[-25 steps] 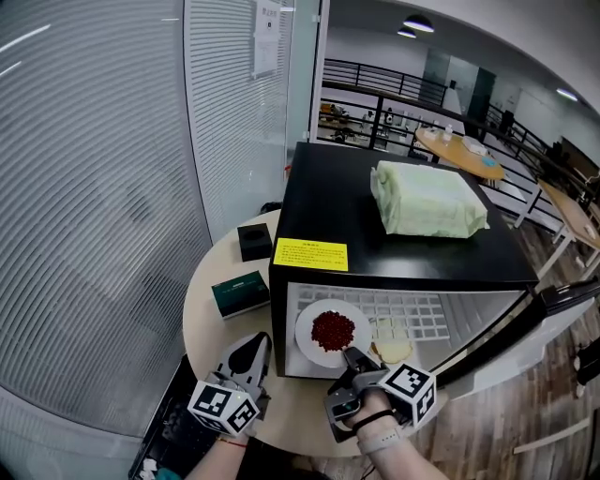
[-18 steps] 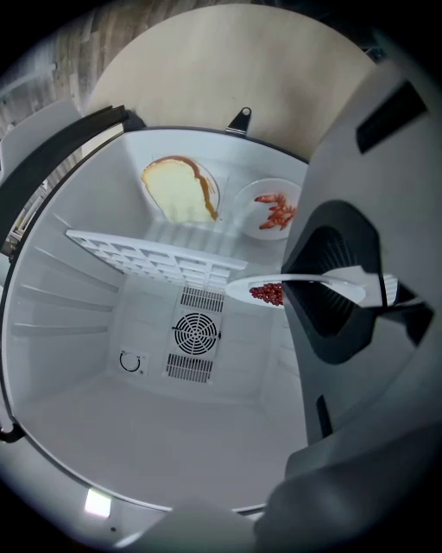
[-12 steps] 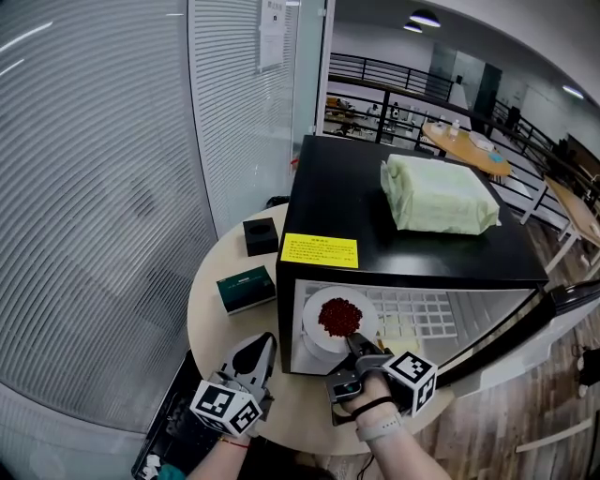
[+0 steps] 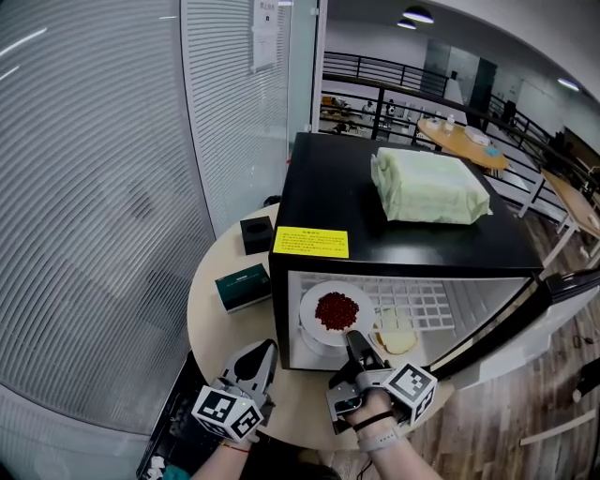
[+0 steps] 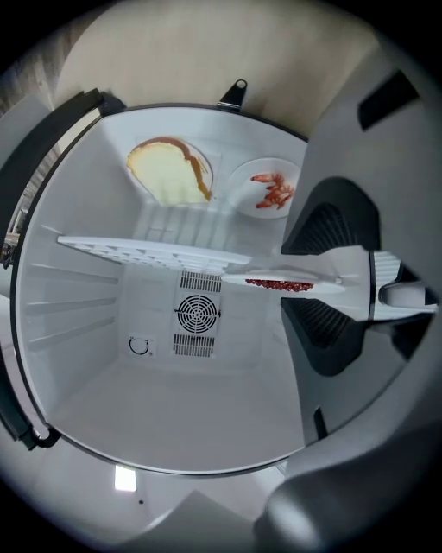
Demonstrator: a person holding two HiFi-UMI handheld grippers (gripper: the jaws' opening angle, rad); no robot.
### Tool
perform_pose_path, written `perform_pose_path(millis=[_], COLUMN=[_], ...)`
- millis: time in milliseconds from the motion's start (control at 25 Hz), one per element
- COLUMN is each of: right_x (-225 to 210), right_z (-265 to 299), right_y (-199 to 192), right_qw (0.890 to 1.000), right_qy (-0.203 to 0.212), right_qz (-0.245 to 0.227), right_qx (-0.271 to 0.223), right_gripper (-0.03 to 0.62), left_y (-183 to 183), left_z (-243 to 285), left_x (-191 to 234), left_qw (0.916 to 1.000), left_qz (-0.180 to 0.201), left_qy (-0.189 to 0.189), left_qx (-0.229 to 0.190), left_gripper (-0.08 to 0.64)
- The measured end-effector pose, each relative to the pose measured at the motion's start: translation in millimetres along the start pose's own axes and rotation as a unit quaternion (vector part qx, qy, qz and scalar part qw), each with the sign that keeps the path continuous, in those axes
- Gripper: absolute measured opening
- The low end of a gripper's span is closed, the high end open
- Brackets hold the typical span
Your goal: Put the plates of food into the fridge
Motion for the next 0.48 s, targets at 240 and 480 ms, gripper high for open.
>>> perform_pose_path(millis=[240,480], right_x=[0,3], right_z=[-27,-52], right_y=[5,4], right_qw=[0.999,0.986], right_qy=[0.02,0.051], right_qz=[-0.037,-0.153], right_qx=[0.005,0.036], right_gripper=[0.133,0.133], left_y=[-6,-8], left_z=[-5,-7], left_x=[-16,-39], left_qw=[0.9999,0.9993], left_qz=[-0.005,-0.01], left_qy=[-0.011,-0.036], left_qx=[0.009,0.008], left_gripper=[0.006,0.006])
Point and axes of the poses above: the fingertips, and each gripper's own axes: z forward along the fingers, x to its left, y out of its top, the point moved 1 cm from there along -z, backward along the fingers, and after that the axes turned 11 degrees about z, right-handed, at the moved point
